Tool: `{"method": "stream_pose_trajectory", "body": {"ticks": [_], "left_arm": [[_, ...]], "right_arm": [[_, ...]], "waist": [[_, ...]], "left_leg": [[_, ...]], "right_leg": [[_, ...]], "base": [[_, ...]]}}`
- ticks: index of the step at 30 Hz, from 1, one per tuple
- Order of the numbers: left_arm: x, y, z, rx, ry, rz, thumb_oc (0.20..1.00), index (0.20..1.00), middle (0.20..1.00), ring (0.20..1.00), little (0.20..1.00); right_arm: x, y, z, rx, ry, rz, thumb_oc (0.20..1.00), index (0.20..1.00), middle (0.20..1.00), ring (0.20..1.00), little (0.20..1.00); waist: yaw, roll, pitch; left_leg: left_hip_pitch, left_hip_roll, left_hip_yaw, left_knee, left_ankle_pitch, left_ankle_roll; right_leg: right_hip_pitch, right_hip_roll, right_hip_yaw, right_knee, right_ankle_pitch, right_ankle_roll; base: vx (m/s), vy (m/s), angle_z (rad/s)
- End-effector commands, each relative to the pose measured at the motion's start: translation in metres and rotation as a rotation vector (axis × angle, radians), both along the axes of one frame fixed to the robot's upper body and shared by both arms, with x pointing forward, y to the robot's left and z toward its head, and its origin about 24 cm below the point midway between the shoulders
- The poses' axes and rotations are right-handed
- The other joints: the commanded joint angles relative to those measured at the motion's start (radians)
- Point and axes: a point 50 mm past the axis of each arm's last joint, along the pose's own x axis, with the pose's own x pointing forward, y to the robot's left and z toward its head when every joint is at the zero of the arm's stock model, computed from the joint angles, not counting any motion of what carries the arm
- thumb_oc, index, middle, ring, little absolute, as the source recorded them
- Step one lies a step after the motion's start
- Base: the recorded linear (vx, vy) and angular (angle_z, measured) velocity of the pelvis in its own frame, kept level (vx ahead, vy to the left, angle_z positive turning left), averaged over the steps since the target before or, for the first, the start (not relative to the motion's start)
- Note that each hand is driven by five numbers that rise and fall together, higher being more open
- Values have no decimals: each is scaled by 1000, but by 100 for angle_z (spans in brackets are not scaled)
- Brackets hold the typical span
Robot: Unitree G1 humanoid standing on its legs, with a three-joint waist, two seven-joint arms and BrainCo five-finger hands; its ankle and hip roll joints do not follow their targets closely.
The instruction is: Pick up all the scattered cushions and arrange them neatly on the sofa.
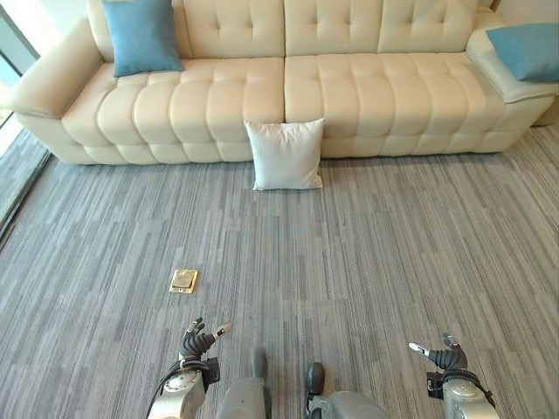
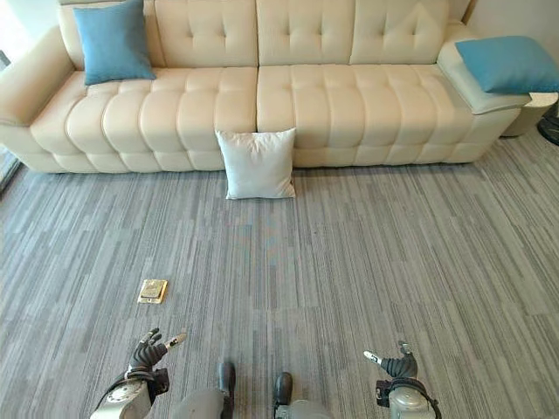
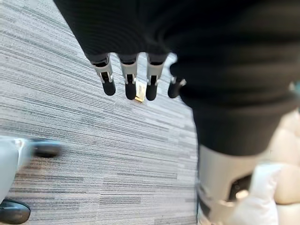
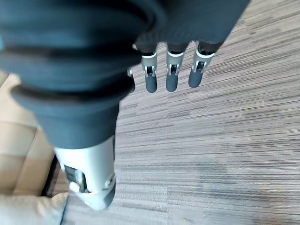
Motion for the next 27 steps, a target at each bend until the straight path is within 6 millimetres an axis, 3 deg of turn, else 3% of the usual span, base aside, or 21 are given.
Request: {"method": "stream_pose_trajectory", "body": {"ticks": [1,3,6,7,8,9,11,12,14,15,17,18,20,22,23,24,25,26,27], "left_arm": [[-8,11,6,59,-15,-33,1000,1000,1000,1000,1000],[-12,14,6,66,-6,-26,1000,1000,1000,1000,1000],[-15,17,3,62,5,-9,1000,1000,1000,1000,1000],[-15,20,4,70,7,-6,1000,1000,1000,1000,1000],[-15,20,4,70,7,-6,1000,1000,1000,1000,1000],[-13,24,5,88,10,-11,1000,1000,1000,1000,1000],[-13,24,5,88,10,-12,1000,1000,1000,1000,1000],[-10,25,7,94,2,-15,1000,1000,1000,1000,1000],[-7,27,10,104,-9,-19,1000,1000,1000,1000,1000],[-5,27,11,107,-12,-21,1000,1000,1000,1000,1000],[-3,26,12,107,-18,-25,1000,1000,1000,1000,1000],[0,25,14,109,-29,-35,1000,1000,1000,1000,1000],[3,23,15,103,-39,-36,1000,1000,1000,1000,1000],[4,24,17,101,-48,-34,1000,1000,1000,1000,1000],[4,24,17,101,-48,-34,1000,1000,1000,1000,1000],[5,26,18,104,-56,-26,1000,1000,1000,1000,1000],[7,27,20,109,-62,-25,1000,1000,1000,1000,1000],[7,28,20,107,-67,-24,1000,1000,1000,1000,1000],[6,27,19,103,-63,-29,1000,1000,1000,1000,1000]], "right_arm": [[1,-14,9,-53,-16,29,1000,1000,1000,1000,1000],[2,-11,8,-49,-11,46,1000,1000,1000,1000,1000],[5,-5,7,-45,-4,77,1000,1000,1000,1000,1000],[5,1,4,-21,-3,83,1000,1000,1000,1000,1000],[5,1,4,-21,-3,83,1000,1000,1000,1000,1000],[7,5,2,-17,5,99,1000,1000,1000,1000,1000],[7,5,2,-17,4,99,1000,1000,1000,1000,1000],[9,8,1,-18,12,119,1000,1000,1000,1000,1000],[12,9,2,-20,8,118,1000,1000,1000,1000,1000],[14,8,3,-25,6,121,1000,1000,1000,1000,1000],[14,9,2,-25,7,116,1000,1000,1000,1000,1000],[11,11,-1,-16,23,112,1000,1000,1000,1000,1000],[9,9,-2,-12,32,97,1000,1000,1000,1000,1000],[9,7,-2,-13,35,87,1000,1000,1000,1000,1000],[9,7,-2,-13,34,87,1000,1000,1000,1000,1000],[8,6,-3,-14,37,73,1000,1000,1000,1000,1000],[7,5,-3,-15,39,71,1000,1000,1000,1000,1000],[5,2,-3,-26,50,68,1000,1000,1000,1000,1000],[3,2,-4,-26,58,71,1000,1000,1000,1000,1000]], "waist": [[3,22,-43],[18,22,-56],[26,9,-84],[30,-9,-98],[32,-10,-99],[38,-24,-106],[40,-25,-108],[45,-28,-107],[40,-25,-87],[37,-21,-73],[32,-13,-61],[28,4,-44],[22,21,-29],[16,33,-13],[16,33,-12],[14,31,-11],[13,31,-12],[11,26,-21],[9,25,-33]], "left_leg": [[6,-42,44,7,95,12],[19,-48,41,7,116,11],[50,-67,18,7,120,41],[52,-77,33,45,85,72],[49,-77,35,50,82,72],[52,-88,47,98,37,102],[50,-88,50,100,35,102],[78,-99,59,97,2,129],[119,-111,72,87,-25,158],[140,-115,77,82,-32,167],[164,-115,81,77,-44,172],[204,-103,81,68,-62,175],[238,-85,83,59,-72,167],[272,-73,90,52,-83,155],[274,-73,90,52,-83,155],[298,-71,100,38,-89,140],[314,-66,106,25,-94,132],[338,-64,110,17,-105,119],[353,-64,105,22,-119,113]], "right_leg": [[91,-5,72,10,-143,109],[121,-5,99,8,-153,117],[160,-31,125,24,-180,137],[157,-56,133,67,-187,151],[155,-57,135,69,-188,152],[117,-78,146,178,-170,174],[111,-79,149,184,-173,174],[42,-98,154,338,-122,192],[-54,-129,145,530,-8,203],[-91,-143,141,604,14,200],[-119,-148,140,652,14,191],[-196,-127,136,668,-48,170],[-249,-97,117,587,-105,157],[-260,-73,108,411,-92,170],[-257,-72,107,409,-91,170],[-256,-63,123,179,-26,200],[-251,-58,135,80,16,214],[-250,-57,119,21,50,233],[-228,-59,118,19,46,228]], "base": [[364,136,-6],[440,167,-18],[595,256,-57],[309,136,-39],[558,259,-46],[254,128,-33],[231,130,-21],[283,197,-17],[276,235,-20],[215,182,-19],[188,102,-12],[212,54,-13],[246,7,-20],[183,-52,-5],[241,-109,-3],[272,-137,-12],[481,-254,-21],[461,-243,-27],[357,-191,-22]]}}
